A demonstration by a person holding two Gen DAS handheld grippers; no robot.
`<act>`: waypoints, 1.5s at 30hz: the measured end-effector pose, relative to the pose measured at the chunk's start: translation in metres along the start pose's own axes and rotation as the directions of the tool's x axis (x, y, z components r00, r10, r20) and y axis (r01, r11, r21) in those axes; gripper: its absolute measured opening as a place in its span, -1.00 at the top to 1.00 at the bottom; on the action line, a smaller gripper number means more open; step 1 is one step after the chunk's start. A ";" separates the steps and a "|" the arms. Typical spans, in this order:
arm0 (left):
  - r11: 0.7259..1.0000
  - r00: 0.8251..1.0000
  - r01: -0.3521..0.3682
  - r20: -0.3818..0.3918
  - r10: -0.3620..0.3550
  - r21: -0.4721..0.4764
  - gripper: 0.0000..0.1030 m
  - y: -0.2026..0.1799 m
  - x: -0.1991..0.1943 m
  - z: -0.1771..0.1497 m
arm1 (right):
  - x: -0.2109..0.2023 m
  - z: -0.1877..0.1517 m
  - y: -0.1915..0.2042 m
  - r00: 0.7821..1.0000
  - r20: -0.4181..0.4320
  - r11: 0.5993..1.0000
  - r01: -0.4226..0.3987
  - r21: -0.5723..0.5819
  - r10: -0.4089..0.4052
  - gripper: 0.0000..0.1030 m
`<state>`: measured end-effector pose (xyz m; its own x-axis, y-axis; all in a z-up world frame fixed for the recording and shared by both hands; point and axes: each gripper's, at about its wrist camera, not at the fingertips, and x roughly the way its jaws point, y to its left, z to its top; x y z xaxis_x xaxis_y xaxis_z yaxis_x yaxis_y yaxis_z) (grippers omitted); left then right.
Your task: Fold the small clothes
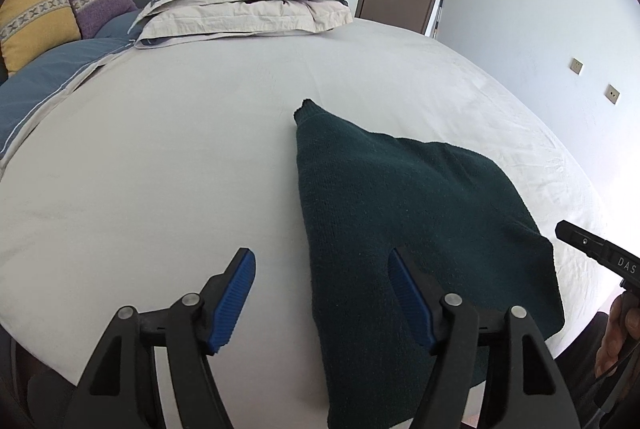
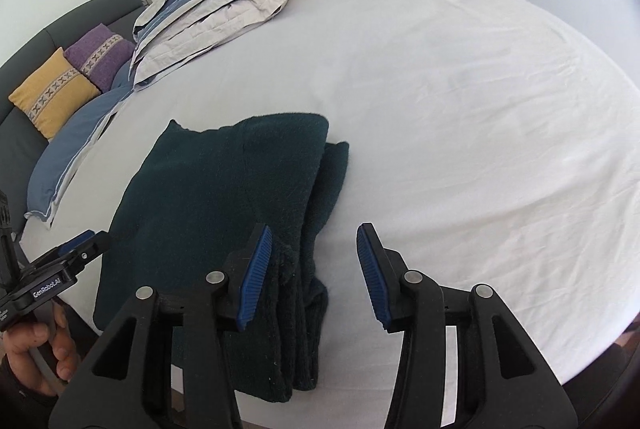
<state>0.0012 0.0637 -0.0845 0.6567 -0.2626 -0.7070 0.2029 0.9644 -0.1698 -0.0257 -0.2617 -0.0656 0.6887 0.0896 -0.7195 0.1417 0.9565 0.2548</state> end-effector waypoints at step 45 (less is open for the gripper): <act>0.962 0.828 -0.261 0.531 0.182 0.078 -1.00 -0.063 -0.197 0.019 | -0.168 -0.027 0.042 0.849 0.528 0.971 0.118 -0.207 0.009 -0.97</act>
<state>-0.1272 0.0543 0.0783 0.9660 -0.0592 -0.2515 0.0803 0.9940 0.0745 -0.1547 -0.2292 0.0480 0.9617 -0.0617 -0.2672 0.0721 0.9970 0.0289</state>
